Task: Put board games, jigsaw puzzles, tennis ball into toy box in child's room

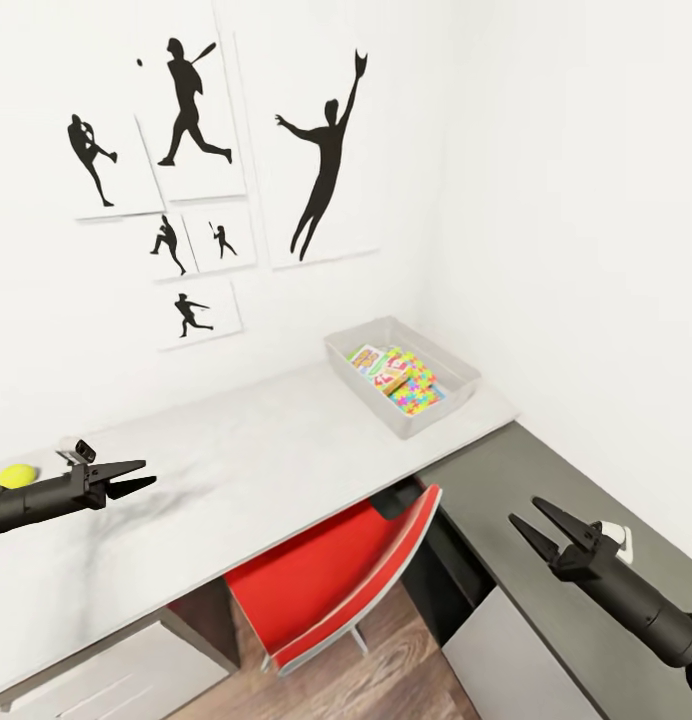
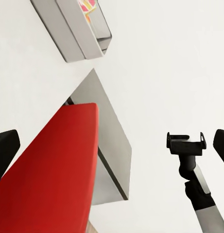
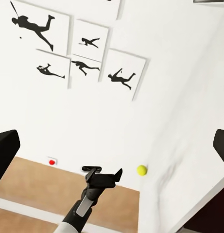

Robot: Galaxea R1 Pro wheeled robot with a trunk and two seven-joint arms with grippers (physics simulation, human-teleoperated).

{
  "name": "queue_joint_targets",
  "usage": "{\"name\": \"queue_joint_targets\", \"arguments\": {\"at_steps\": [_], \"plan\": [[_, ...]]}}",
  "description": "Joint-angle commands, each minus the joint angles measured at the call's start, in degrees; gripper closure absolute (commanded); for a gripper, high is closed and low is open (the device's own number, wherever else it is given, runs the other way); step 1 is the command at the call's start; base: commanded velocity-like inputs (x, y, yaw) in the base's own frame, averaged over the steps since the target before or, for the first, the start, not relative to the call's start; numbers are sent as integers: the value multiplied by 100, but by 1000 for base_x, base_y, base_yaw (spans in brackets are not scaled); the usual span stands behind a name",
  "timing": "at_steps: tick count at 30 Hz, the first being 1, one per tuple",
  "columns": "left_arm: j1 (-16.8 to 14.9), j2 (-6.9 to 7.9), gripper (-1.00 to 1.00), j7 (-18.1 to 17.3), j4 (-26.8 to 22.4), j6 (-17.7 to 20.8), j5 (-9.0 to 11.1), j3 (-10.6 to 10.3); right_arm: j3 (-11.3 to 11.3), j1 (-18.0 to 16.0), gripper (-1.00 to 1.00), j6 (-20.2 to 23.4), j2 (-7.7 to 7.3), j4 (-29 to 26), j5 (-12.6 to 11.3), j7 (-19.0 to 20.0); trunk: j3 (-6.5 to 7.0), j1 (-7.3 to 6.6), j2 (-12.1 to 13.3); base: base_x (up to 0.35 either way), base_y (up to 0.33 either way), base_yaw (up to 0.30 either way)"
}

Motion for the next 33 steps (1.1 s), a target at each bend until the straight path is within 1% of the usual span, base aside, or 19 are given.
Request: {"name": "queue_joint_targets", "arguments": {"at_steps": [1, 25, 33], "plan": [[-4, 3, -100, -21, 0, 61, -1, -4, -6, -5, -100, 24, 0, 1, 16, 20, -1, 3, -10, 0, 0, 68], [-4, -1, -100, -21, 0, 61, -9, -4, 10, -3, -100, 16, 16, -2, 19, 12, 225, 3, -10, 0, 0, 68], [-4, 0, -100, -21, 0, 61, -9, -2, 11, -5, -100, 15, 18, -2, 21, 10, 300, 3, -10, 88, 0, 68]]}}
